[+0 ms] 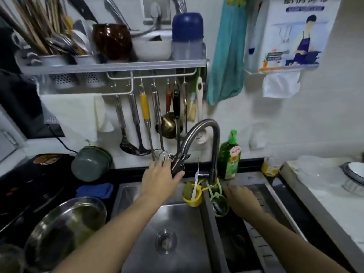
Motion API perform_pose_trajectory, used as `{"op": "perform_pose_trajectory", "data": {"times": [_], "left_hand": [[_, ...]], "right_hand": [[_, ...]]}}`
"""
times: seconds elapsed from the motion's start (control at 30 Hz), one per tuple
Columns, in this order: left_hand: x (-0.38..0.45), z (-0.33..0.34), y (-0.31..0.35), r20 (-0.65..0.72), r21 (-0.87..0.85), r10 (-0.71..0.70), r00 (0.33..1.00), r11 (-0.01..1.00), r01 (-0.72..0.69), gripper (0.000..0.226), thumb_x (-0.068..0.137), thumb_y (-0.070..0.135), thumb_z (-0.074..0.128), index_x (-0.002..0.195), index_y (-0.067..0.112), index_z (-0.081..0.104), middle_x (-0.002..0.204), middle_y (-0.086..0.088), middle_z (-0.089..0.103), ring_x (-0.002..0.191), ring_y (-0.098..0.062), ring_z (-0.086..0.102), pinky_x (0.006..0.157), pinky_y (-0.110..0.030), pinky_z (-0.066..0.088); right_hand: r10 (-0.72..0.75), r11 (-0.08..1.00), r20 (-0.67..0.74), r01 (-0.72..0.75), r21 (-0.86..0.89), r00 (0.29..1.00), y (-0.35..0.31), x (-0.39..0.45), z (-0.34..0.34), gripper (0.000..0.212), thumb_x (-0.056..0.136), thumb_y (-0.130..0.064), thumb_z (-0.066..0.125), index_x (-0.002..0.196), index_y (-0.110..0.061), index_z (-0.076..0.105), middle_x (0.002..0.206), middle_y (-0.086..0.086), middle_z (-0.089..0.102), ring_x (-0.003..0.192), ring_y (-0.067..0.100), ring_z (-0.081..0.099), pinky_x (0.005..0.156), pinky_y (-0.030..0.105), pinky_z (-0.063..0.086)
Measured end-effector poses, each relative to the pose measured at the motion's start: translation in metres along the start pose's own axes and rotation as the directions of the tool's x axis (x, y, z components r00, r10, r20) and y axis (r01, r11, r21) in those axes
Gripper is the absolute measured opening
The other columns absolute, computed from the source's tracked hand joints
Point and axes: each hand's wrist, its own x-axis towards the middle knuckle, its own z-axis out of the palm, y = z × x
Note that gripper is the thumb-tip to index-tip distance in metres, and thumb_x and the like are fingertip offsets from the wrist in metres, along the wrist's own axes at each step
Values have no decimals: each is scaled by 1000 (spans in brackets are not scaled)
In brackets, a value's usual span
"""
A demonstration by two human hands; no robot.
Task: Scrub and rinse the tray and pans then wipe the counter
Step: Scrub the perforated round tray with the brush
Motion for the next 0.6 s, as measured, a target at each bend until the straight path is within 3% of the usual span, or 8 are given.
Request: {"op": "perform_pose_trajectory", "data": {"times": [0.1, 0.17, 0.23, 0.27, 0.4, 0.53, 0.6], "left_hand": [[16, 7, -1, -73, 63, 35, 997, 998, -30, 51, 96, 58, 55, 122, 15, 63, 112, -5, 68, 105, -26, 63, 84, -39, 51], [28, 6, -5, -93, 81, 26, 995, 997, -19, 44, 93, 56, 61, 114, 17, 66, 104, -3, 68, 96, -25, 65, 78, -39, 52], [34, 5, -11, -106, 97, 44, 993, 995, -34, 41, 91, 56, 63, 105, 18, 68, 98, -2, 69, 91, -25, 66, 76, -40, 53], [37, 5, -14, -120, 108, 57, 991, 993, -44, 41, 90, 56, 63, 102, 18, 68, 95, -1, 69, 88, -25, 66, 75, -40, 53], [52, 9, -27, -155, 153, 83, 984, 986, -59, 40, 89, 57, 63, 92, 17, 68, 84, 0, 68, 81, -24, 65, 70, -37, 48], [63, 11, -34, -158, 135, 55, 986, 990, -33, 42, 93, 60, 58, 93, 19, 67, 85, 1, 67, 84, -24, 64, 73, -39, 48], [64, 12, -30, -158, 96, 42, 987, 995, -27, 42, 94, 61, 56, 96, 21, 67, 88, 2, 67, 88, -23, 63, 76, -39, 48]], "right_hand": [[23, 998, 60, -27, 62, 998, -3, 28, 25, 23, 99, -12, 46, 116, -22, 57, 104, 4, 66, 94, 25, 65, 74, 36, 53], [35, 986, 98, -50, 157, 995, -12, 51, 45, 33, 95, -10, 46, 123, -25, 53, 103, 4, 67, 92, 29, 64, 75, 38, 52], [-4, 966, 127, -29, 258, 992, -23, 75, 66, 31, 96, -19, 48, 126, -25, 51, 107, 6, 65, 96, 31, 64, 75, 35, 50], [-29, 959, 151, -15, 283, 988, -30, 87, 78, 33, 96, -26, 48, 128, -22, 52, 114, 8, 65, 105, 33, 64, 83, 37, 52], [-21, 974, 188, -22, 225, 982, -57, 140, 123, 44, 101, -29, 47, 143, -15, 47, 139, 12, 57, 130, 30, 50, 107, 30, 35], [170, 972, 222, -201, 123, 960, -67, 168, 154, 60, 99, -35, 45, 154, -18, 28, 155, 19, 33, 146, 37, 26, 122, 46, 16], [273, 947, 205, -300, 116, 940, -68, 172, 165, 63, 98, -39, 42, 156, -22, 26, 153, 19, 32, 143, 42, 28, 121, 53, 18]]}}
